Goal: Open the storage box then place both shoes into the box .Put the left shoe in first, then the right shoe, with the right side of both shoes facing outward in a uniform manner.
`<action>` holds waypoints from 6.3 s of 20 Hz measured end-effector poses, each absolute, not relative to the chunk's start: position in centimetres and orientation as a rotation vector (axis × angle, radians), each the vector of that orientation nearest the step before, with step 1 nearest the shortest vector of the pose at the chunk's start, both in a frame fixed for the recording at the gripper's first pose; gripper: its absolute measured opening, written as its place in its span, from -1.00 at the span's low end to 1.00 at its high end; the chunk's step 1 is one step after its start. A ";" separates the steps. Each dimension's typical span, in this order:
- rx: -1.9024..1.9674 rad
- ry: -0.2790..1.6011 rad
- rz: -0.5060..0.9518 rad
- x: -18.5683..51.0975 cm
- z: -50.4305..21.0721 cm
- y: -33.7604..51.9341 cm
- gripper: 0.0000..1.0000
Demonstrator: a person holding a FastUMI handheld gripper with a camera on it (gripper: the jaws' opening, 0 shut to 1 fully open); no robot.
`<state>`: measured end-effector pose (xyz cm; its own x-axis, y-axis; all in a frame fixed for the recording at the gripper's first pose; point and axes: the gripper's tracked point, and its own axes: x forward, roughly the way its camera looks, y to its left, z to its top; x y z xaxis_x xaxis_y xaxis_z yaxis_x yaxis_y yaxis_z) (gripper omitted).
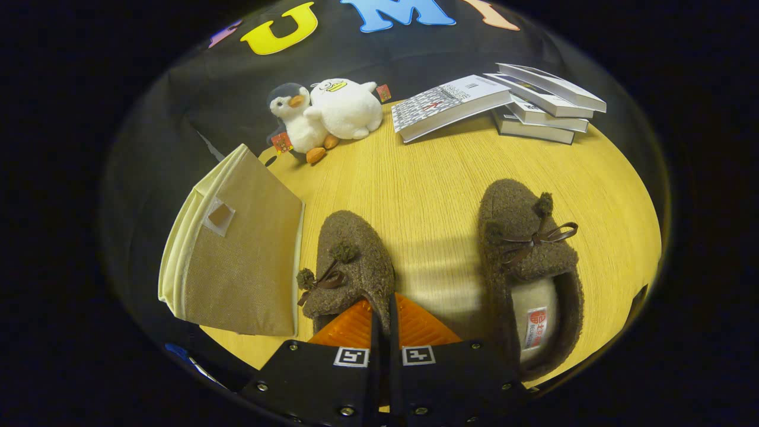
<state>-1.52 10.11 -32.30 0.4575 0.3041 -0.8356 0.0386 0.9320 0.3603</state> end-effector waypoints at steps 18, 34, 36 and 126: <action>0.571 0.970 0.202 3.6 -20.8 13.5 -0.87; 0.631 0.910 0.334 7.0 -16.0 27.0 -0.88; 0.630 0.916 0.339 7.1 -16.5 28.8 -0.88; 0.190 1.154 0.010 -2.7 -35.7 -6.4 -0.87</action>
